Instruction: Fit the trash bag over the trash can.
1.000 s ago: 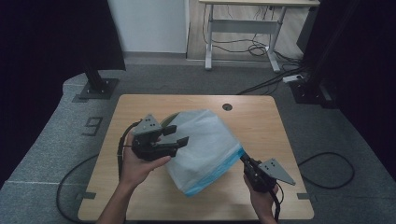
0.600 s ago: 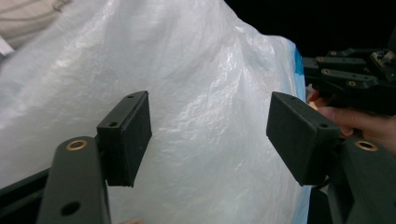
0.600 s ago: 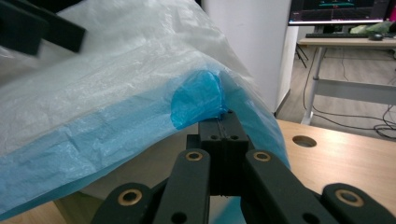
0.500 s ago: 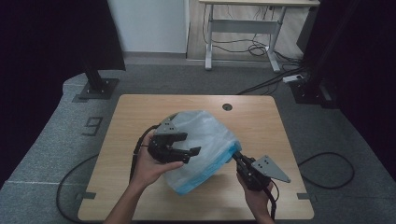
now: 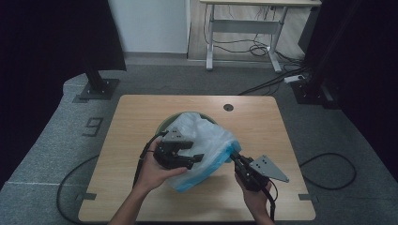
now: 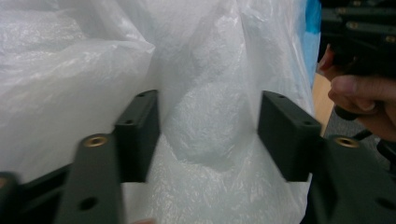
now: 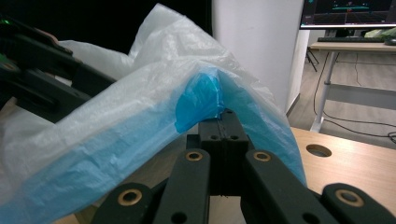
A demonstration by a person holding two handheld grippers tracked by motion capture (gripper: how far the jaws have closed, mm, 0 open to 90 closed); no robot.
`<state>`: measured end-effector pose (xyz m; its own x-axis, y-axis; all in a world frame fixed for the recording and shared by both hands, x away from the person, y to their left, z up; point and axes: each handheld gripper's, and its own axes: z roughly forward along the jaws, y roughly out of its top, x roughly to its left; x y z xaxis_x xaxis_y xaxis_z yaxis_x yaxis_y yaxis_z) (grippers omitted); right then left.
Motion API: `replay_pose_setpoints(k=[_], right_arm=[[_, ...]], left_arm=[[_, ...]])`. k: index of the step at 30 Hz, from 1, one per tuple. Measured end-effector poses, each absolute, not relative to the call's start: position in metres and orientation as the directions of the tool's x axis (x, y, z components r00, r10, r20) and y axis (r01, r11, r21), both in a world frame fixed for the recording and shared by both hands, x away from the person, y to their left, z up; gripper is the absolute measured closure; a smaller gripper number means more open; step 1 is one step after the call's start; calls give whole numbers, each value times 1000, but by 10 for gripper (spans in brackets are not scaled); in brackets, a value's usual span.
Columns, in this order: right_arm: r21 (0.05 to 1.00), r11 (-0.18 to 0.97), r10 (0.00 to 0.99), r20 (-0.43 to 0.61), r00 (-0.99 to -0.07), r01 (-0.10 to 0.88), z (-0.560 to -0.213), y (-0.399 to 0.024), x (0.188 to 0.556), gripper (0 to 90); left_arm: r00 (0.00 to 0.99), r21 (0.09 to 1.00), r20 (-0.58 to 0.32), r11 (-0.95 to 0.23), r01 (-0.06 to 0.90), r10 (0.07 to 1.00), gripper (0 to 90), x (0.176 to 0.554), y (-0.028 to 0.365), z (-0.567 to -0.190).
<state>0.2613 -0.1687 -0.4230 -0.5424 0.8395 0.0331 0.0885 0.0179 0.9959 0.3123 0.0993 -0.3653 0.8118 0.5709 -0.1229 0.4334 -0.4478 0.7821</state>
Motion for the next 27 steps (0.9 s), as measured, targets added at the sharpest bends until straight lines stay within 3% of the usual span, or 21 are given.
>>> replay_pose_setpoints(k=[7,14,22,27], right_arm=[[996,20,838,32,-544,89,-423,-168,262,892],[996,16,841,37,-540,93,-424,-171,262,892],[995,13,840,40,-542,94,-425,-172,262,892],[995,15,837,40,-546,96,-426,-170,262,892]], left_arm=[[823,784,-152,-440,438,548,750,314,100,-368],[821,779,-194,-425,462,537,847,318,103,-371],[823,788,-184,-419,450,538,824,315,102,-370],[817,813,-184,-383,439,546,643,312,100,-366]])
